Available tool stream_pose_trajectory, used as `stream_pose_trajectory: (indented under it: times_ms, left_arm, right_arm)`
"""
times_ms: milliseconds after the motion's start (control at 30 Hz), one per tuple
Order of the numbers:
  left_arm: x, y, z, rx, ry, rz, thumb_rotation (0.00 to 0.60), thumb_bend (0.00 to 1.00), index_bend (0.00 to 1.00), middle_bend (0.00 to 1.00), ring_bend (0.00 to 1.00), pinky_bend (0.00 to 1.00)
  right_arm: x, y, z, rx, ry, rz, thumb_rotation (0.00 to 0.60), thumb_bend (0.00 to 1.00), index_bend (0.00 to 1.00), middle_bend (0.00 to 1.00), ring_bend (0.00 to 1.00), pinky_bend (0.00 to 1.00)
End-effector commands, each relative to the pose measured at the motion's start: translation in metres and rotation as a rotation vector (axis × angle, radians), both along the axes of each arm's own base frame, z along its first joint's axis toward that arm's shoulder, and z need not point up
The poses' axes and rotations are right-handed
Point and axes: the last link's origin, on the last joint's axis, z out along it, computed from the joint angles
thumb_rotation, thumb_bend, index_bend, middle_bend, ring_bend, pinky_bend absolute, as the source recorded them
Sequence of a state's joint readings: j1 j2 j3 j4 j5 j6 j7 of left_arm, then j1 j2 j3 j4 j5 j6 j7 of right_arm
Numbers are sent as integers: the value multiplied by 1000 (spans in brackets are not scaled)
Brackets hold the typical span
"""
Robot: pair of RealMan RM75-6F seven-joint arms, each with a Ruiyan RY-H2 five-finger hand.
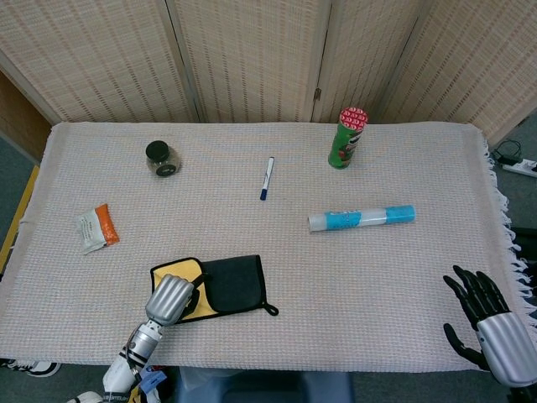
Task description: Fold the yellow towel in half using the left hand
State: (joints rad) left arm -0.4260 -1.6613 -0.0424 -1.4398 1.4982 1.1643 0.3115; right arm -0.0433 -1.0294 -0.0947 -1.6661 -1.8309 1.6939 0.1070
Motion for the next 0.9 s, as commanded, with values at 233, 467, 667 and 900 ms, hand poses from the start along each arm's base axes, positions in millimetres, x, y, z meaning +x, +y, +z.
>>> stream_pose_trajectory:
  times_ms: [233,467,667,900]
  left_arm:
    - [6,41,9,41,66,-29,600,779,337,1000,1000,1000]
    - [-8,70,10,26,148,-11,600,779,342,1000,1000,1000]
    - [-22,93,7,1,184,29,600,744,343,1000,1000,1000]
    - [-28,100,9,-12,185,43,600,516,374,1000,1000,1000]
  right_arm:
    - [-5,-4,-1,11,2,-33,600,482,0,0,0,0]
    - [-7,-9,-5,24,5,-52,600,482,0,0,0,0]
    - [-10,-16,-8,31,15,-76,600,483,0,0,0,0]
    - [-13,-22,-11,37,23,-93,600,482,0,0,0,0]
